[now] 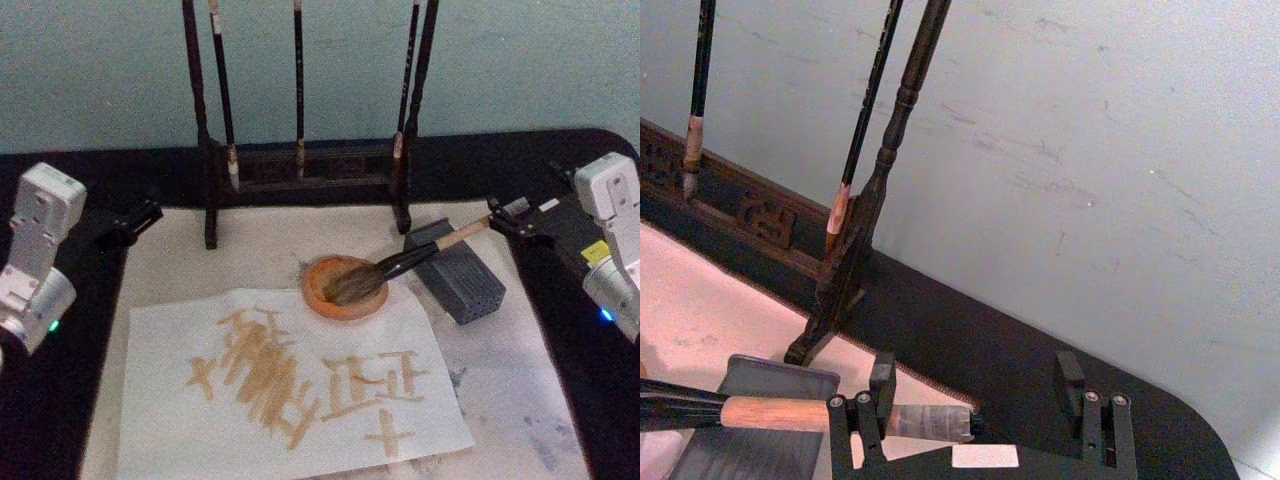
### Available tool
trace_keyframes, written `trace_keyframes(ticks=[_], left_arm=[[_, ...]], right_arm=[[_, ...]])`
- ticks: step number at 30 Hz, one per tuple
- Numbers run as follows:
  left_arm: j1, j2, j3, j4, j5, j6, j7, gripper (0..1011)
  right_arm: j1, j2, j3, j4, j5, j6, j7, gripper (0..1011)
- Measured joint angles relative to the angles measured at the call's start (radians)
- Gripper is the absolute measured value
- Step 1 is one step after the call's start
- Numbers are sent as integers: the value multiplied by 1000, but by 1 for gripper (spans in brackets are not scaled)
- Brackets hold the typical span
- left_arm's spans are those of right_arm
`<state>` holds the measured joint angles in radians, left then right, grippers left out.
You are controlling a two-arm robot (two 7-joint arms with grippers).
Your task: Pick up the brush from the inkstone, write on the paper, then place the brush back to its original position.
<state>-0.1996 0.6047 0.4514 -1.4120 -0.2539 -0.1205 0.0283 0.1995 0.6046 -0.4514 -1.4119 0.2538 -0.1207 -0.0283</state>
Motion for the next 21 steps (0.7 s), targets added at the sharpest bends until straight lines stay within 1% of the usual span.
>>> trace_keyframes(ticks=[21], left_arm=[[0,0,0,0,0,0,0,1002]], right_arm=[[0,0,0,0,0,0,0,1008]])
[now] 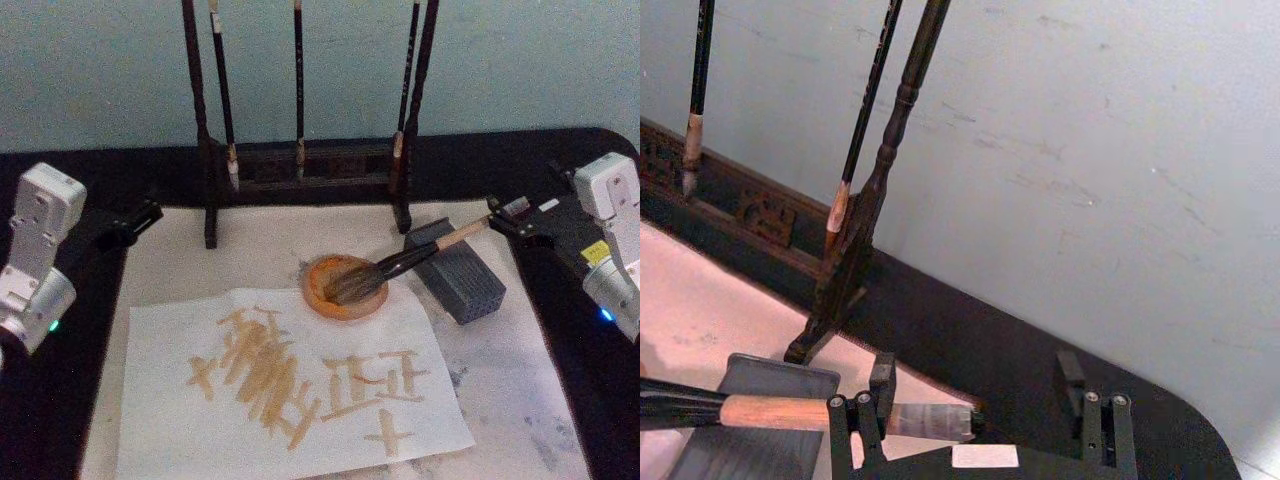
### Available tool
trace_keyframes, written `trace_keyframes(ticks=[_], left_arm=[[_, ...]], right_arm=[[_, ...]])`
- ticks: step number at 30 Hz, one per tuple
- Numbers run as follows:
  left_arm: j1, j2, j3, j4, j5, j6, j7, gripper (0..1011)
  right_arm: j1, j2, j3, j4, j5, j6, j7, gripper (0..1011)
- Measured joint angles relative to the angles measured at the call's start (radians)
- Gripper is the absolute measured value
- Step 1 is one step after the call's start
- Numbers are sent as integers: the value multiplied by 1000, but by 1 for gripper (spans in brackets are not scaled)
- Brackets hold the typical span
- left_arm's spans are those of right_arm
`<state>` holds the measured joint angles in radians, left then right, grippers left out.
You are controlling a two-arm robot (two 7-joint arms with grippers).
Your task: Pick up the brush from the inkstone, write on the paper, then place the brush back to its original position.
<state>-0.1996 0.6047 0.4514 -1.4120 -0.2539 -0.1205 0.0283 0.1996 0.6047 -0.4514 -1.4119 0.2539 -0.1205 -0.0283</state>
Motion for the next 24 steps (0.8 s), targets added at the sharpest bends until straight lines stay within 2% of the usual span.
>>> trace_keyframes(ticks=[24], left_arm=[[0,0,0,0,0,0,0,1002]], right_arm=[[0,0,0,0,0,0,0,1008]])
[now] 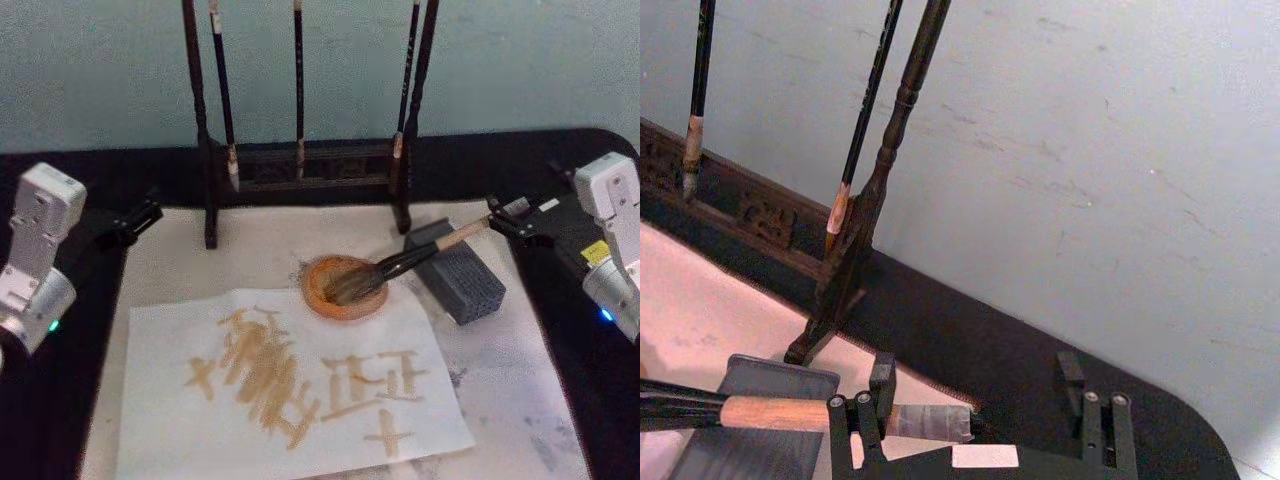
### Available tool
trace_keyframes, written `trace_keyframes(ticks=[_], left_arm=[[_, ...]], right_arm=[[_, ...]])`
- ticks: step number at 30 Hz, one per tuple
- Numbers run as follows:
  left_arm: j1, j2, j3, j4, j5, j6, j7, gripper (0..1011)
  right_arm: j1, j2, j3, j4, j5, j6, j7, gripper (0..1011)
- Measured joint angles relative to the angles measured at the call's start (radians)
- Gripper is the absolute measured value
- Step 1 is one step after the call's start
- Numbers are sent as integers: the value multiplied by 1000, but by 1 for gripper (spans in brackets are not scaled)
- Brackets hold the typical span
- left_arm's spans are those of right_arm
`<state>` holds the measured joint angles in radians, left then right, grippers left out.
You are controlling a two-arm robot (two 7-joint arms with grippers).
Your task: Pick up the brush from the inkstone, write on the paper, then place the brush back to its original position.
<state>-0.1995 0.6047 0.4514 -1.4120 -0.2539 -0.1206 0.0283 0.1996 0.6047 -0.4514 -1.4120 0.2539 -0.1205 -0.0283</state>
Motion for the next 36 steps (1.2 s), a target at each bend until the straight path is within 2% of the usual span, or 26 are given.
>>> trace_keyframes(ticks=[5,9,10,16,22,32,35,36], left_arm=[[0,0,0,0,0,0,0,1000],[0,0,0,0,0,0,0,1002],[0,0,0,0,0,0,0,1002],[0,0,0,0,0,0,0,1002],[0,0,0,0,0,0,0,1002],[0,0,0,0,0,0,0,1002],[0,0,0,0,0,0,0,1002],[0,0,0,0,0,0,0,1002]], right_arm=[[-1,-1,4,0,5,-2,9,1008],[-26,-2,30,-9,60,-17,68,1008],[-26,-2,30,-9,60,-17,68,1008],[-95,15,71,-69,129,-31,131,1008],[-152,25,102,-116,159,-41,151,1008],[-235,21,166,-145,299,-54,252,1008],[-252,13,186,-143,366,-51,304,1008],[-258,7,197,-137,410,-42,337,1008]])
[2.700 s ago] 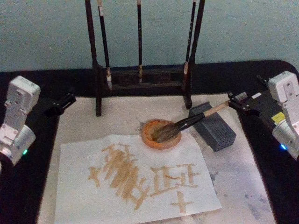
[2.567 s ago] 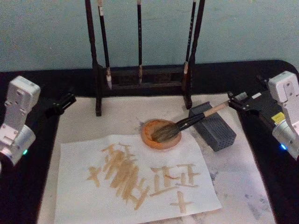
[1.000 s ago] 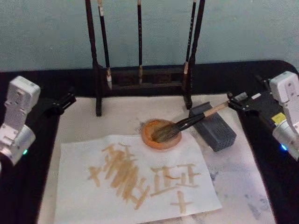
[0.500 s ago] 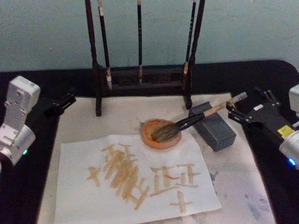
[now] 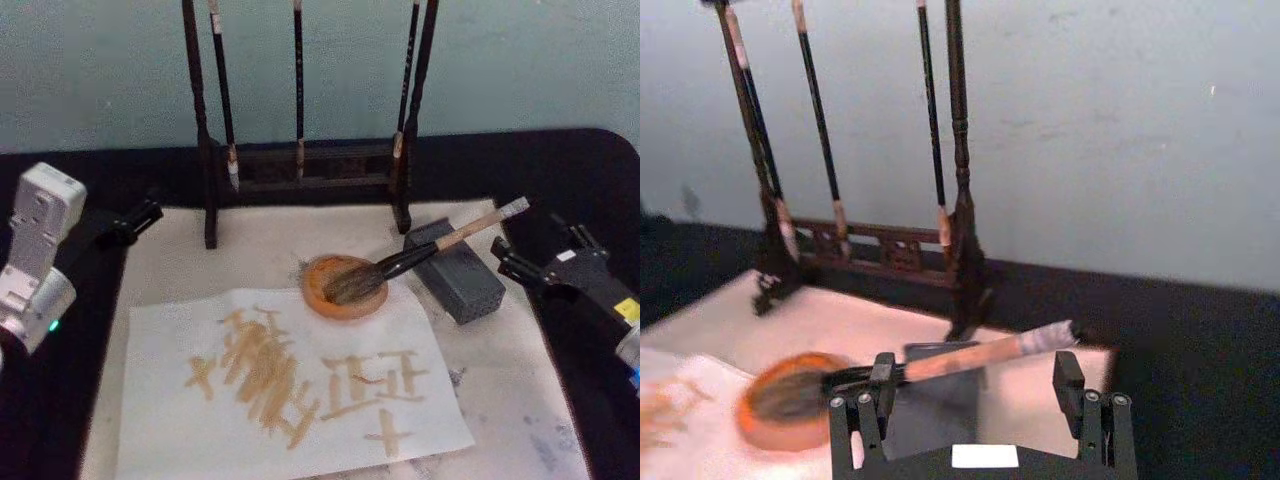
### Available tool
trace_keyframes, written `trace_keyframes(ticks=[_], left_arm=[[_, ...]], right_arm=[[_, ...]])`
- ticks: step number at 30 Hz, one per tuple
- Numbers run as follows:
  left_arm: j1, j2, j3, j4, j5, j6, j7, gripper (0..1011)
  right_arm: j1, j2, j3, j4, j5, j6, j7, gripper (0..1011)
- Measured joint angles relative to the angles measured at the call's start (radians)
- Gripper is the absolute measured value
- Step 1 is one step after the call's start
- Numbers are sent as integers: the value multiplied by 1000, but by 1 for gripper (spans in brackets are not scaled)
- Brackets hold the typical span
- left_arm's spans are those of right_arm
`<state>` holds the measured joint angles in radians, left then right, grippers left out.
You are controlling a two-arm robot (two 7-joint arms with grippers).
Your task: Pick up the brush from the inkstone, write on the paper, then place the brush back to its original position.
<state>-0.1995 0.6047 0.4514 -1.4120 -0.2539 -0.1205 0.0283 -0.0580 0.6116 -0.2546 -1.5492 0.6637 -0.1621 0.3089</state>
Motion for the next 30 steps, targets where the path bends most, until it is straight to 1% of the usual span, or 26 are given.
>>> trace_keyframes(ticks=[3,4,5,6,8,9,12,13,15,16,18,19,22,24,25,29,30], left_arm=[[0,0,0,0,0,0,0,1002],[0,0,0,0,0,0,0,1002],[0,0,0,0,0,0,0,1002],[0,0,0,0,0,0,0,1002],[0,0,0,0,0,0,0,1002],[0,0,0,0,0,0,0,1002],[0,0,0,0,0,0,0,1002],[0,0,0,0,0,0,0,1000],[0,0,0,0,0,0,0,1002],[0,0,0,0,0,0,0,1002],[0,0,0,0,0,0,0,1002],[0,0,0,0,0,0,0,1002],[0,0,0,0,0,0,0,1002],[0,0,0,0,0,0,0,1002],[0,0,0,0,0,0,0,1002],[0,0,0,0,0,0,0,1002],[0,0,0,0,0,0,0,1002]], right_arm=[[-4,-12,17,13,65,18,48,1008],[-4,-22,27,23,102,30,76,1008],[-4,-25,30,27,117,36,87,1008],[-2,-35,41,40,156,53,115,1008],[2,-46,52,53,200,77,144,1008],[7,-56,62,68,244,103,169,1008],[17,-71,73,92,306,143,200,1008],[25,-78,77,108,343,165,212,1008],[32,-83,80,122,373,184,219,1008],[40,-88,82,137,402,201,225,1008],[50,-94,84,156,434,221,228,1008],[50,-94,84,156,434,221,228,1008],[71,-103,84,188,480,248,231,1008],[79,-105,84,199,497,257,235,1008],[88,-109,83,212,517,270,240,1008],[107,-117,82,239,558,302,245,1008],[118,-120,79,253,577,319,251,1008]])
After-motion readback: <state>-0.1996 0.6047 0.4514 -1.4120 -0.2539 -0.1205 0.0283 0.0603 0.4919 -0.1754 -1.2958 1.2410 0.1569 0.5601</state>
